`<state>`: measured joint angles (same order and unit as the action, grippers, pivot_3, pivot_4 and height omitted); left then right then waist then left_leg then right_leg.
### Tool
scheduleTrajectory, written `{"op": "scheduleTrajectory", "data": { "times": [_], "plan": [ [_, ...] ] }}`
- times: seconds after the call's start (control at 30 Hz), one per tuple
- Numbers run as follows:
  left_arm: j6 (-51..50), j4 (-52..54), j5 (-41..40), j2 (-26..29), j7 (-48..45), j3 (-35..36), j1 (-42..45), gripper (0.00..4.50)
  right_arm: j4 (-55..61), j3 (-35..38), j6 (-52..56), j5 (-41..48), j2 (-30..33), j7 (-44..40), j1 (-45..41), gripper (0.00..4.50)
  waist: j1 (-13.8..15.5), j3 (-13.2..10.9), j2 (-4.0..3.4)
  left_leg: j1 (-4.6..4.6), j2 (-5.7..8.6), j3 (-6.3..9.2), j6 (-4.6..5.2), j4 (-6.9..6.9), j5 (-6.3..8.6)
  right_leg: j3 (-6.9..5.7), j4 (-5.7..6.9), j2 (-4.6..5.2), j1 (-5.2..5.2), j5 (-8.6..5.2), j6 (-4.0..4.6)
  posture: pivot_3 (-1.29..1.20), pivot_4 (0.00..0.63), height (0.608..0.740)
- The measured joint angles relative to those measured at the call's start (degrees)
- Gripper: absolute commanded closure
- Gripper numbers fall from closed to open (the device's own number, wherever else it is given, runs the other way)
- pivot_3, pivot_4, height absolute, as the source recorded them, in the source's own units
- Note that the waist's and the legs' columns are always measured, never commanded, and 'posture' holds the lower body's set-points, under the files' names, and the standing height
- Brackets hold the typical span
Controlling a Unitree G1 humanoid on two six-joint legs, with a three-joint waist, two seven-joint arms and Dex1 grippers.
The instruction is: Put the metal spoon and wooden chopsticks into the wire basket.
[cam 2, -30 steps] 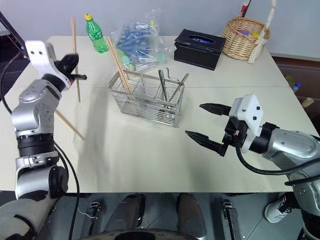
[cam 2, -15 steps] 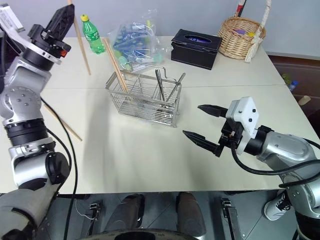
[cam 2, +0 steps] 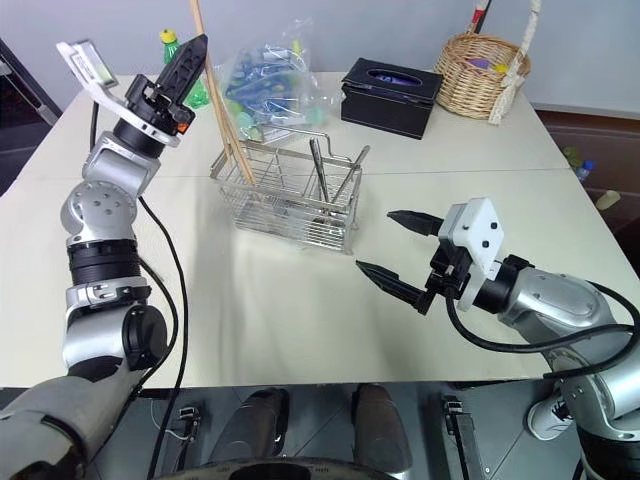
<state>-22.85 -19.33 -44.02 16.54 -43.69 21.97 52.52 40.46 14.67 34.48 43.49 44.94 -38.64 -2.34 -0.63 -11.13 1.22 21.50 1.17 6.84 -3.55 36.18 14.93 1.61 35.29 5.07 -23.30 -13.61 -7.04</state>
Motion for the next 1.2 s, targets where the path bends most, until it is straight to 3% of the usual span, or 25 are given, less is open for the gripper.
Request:
{"op": "scheduleTrajectory", "data": {
  "times": [0.23, 0.67, 0.8, 0.97, 1.2],
  "plan": [
    [3.8, -0.2, 1.7, -3.5, 1.5, -1.6, -0.5, 4.47, 0.1, 0.0, 0.0, 0.0, 0.0, 0.5, 0.3, 0.00, -0.2, 0.0, 0.00, -0.02, 0.00, 0.00, 0.00, -0.01, 0.00, 0.00, 0.00, -0.01, 0.00, 0.00, 0.00, 0.00, 0.150, 0.740],
    [6.3, 1.6, 5.7, -4.0, 2.0, -5.3, -5.0, 4.47, 0.1, 0.0, 0.0, 0.0, 0.0, 1.1, 0.0, 0.00, -0.1, 0.0, 0.00, -0.01, 0.00, 0.00, 0.00, -0.01, 0.00, 0.00, 0.00, -0.01, 0.00, 0.00, 0.00, 0.00, 0.150, 0.740],
    [6.5, 2.3, 6.7, -4.2, 2.4, -6.1, -6.7, 2.83, 0.1, 0.0, 0.0, 0.1, 0.0, 1.1, -0.3, 0.00, -0.1, 0.0, 0.00, -0.01, 0.00, 0.00, 0.00, 0.00, 0.00, 0.00, 0.00, -0.01, 0.00, 0.00, 0.00, 0.00, 0.150, 0.740],
    [6.7, 3.5, 7.2, -4.2, 2.8, -6.6, -7.9, 0.14, 0.0, 0.0, 0.0, 0.1, 0.0, 1.1, -0.5, 0.00, 0.0, 0.0, 0.00, 0.00, 0.00, 0.00, 0.00, 0.01, 0.00, 0.01, -0.01, 0.00, 0.01, 0.00, 0.00, 0.00, 0.150, 0.740],
    [3.7, 7.6, 4.2, -3.3, 3.8, -5.9, -7.9, 0.06, -0.1, 0.0, 0.0, 0.1, 0.0, 0.8, -1.0, 0.00, -0.1, 0.0, 0.00, 0.00, 0.00, 0.01, 0.00, 0.00, 0.00, 0.01, 0.00, 0.00, 0.00, 0.00, 0.00, 0.00, 0.150, 0.740]
  ]
}}
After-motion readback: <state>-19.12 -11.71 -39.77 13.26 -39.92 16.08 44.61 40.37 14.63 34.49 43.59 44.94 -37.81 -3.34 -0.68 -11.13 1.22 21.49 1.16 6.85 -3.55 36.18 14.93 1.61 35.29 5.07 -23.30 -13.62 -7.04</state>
